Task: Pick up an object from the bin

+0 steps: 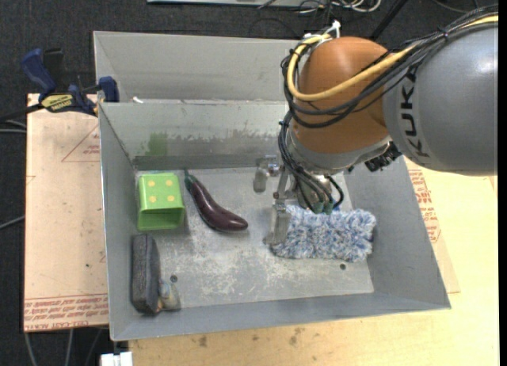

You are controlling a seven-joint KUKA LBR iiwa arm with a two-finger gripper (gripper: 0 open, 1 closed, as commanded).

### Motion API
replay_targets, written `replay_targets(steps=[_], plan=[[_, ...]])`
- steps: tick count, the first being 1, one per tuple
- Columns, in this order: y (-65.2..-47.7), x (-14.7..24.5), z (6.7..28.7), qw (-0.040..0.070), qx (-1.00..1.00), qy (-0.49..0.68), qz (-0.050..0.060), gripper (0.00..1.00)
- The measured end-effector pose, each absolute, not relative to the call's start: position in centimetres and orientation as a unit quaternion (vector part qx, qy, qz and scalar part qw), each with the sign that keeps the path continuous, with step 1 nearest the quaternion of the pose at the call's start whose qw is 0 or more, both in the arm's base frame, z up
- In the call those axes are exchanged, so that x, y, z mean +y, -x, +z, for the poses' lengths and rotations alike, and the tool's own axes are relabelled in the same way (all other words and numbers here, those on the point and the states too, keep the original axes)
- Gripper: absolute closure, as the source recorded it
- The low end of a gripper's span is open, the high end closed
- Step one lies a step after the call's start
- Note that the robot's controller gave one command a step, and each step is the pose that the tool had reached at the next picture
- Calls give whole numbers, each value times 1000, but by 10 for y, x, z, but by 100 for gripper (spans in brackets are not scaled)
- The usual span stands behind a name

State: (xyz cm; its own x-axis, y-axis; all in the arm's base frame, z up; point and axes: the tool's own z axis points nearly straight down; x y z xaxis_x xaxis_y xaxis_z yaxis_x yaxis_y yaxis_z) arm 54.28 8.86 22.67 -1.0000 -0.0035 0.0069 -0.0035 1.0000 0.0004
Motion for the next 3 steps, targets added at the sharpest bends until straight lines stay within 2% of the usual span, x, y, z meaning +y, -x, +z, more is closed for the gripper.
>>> replay_targets(steps=[1,2,3], plan=[[-544,88,231,0,-1000,0,-1,0],[-541,71,202,-3,-999,-44,-1,0],[-537,25,165,-1,-998,-56,-1,0]])
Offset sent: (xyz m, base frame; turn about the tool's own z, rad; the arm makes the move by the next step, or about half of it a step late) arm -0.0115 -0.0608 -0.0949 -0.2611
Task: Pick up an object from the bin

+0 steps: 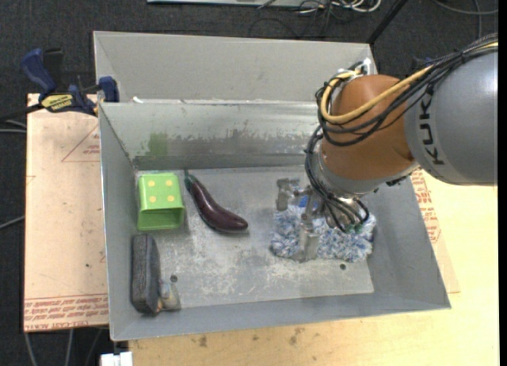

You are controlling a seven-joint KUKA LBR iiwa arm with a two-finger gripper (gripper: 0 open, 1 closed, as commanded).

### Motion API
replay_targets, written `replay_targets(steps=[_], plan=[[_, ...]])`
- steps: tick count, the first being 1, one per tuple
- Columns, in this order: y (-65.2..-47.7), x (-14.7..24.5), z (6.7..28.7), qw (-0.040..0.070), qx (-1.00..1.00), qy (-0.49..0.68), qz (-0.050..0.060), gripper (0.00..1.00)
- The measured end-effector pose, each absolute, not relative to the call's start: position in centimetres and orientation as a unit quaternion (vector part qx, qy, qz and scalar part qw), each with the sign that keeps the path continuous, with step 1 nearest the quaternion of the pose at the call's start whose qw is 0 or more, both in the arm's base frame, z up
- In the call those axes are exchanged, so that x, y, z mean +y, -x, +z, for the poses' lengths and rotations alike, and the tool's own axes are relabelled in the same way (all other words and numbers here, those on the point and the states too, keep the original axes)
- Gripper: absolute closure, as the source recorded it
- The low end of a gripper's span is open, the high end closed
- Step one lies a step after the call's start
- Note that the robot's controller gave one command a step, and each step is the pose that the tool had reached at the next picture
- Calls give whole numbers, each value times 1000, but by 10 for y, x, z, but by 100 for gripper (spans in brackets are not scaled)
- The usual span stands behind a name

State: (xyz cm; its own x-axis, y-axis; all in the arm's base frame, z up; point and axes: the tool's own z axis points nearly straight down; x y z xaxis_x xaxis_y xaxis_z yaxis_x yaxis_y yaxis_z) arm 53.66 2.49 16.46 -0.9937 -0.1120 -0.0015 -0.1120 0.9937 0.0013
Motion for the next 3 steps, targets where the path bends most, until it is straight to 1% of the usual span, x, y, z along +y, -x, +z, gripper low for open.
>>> replay_targets(steps=[1,2,3], plan=[[-561,13,137,2,999,53,0,0],[-553,-28,83,0,997,73,1,100],[-553,-28,83,0,997,73,1,100]])
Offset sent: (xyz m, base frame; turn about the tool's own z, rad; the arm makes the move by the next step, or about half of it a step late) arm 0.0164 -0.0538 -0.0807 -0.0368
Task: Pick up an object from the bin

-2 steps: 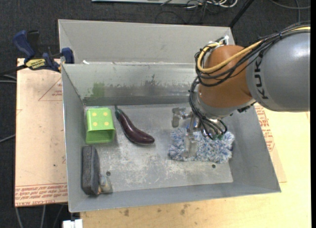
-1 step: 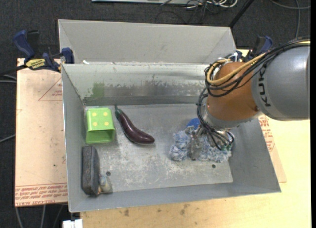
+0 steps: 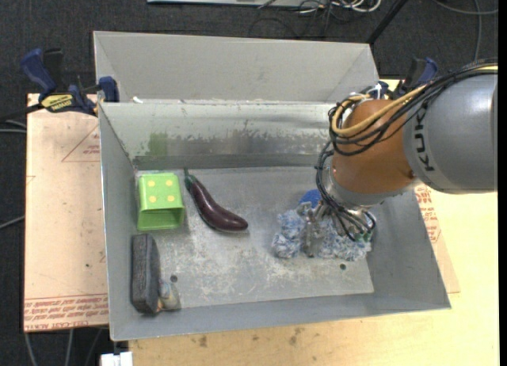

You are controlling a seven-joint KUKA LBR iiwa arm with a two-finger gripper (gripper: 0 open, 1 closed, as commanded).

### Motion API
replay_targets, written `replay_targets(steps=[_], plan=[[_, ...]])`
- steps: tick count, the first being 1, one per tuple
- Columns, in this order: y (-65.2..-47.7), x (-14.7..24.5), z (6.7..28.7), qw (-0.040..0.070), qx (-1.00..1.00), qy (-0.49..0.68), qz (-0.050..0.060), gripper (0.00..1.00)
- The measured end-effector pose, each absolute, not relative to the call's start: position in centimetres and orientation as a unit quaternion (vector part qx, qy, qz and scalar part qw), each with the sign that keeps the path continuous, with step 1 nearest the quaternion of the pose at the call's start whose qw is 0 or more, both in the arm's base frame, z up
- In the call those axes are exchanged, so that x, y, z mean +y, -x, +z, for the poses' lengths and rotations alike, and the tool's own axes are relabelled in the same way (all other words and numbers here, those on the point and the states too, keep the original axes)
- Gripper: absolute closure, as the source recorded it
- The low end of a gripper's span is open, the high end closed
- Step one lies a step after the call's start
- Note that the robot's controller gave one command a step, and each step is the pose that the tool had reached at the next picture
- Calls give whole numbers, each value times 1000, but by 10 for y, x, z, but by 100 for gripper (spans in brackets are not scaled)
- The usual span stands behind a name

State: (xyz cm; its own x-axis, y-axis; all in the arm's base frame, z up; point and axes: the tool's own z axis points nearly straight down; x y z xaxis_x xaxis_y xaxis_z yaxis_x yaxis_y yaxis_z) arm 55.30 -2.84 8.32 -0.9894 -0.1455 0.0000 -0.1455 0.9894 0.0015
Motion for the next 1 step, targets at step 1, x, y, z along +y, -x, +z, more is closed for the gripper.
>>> replay_targets(steps=[1], plan=[[-577,-7,214,-2,-999,-51,-1,100]])
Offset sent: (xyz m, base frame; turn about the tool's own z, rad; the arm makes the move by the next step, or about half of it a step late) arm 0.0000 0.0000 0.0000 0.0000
